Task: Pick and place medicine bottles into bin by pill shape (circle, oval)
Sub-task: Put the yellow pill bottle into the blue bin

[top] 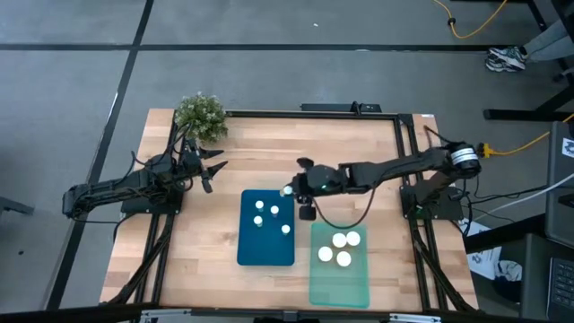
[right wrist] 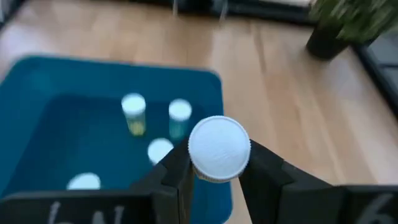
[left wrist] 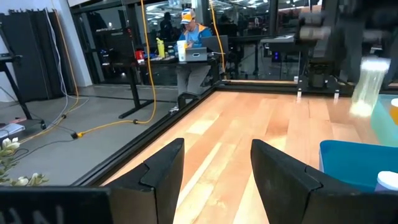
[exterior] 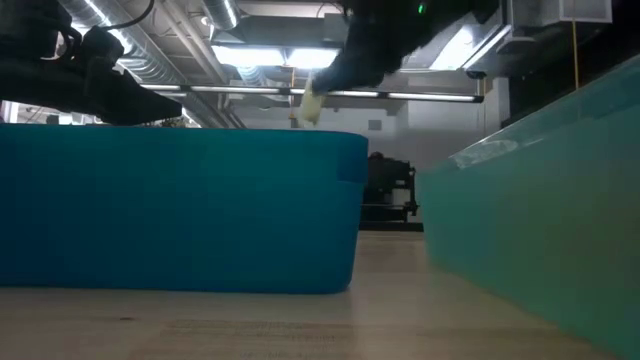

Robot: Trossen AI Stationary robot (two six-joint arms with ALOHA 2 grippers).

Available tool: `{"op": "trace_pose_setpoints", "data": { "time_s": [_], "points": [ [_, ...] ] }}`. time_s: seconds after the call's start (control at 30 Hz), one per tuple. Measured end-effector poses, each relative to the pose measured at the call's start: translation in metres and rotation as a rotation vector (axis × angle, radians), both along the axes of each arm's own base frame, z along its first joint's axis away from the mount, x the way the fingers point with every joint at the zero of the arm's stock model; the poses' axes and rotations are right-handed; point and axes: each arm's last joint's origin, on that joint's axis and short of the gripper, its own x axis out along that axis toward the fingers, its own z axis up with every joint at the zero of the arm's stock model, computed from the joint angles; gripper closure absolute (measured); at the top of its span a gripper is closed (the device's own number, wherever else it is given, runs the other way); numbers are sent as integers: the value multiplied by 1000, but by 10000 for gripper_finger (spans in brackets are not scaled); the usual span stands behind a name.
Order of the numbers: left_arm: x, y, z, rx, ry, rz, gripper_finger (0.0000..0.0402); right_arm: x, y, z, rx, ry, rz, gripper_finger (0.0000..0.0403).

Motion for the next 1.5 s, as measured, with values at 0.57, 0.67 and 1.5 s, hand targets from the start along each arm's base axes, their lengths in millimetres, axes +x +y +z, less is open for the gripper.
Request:
{"op": "trace_pose_setpoints", "data": {
  "time_s": [0.57, 0.67, 1.5],
  "points": [
    [0, 0, 0, 0, 0, 0, 224, 20, 3, -62, 100, 167, -29, 294],
    [0, 0, 0, 0, 0, 0, 224, 22, 3, -69, 114, 183, -39, 294],
    [0, 0, 0, 0, 0, 0, 224, 27, 4, -83, 120, 187, -35, 250]
  ]
}}
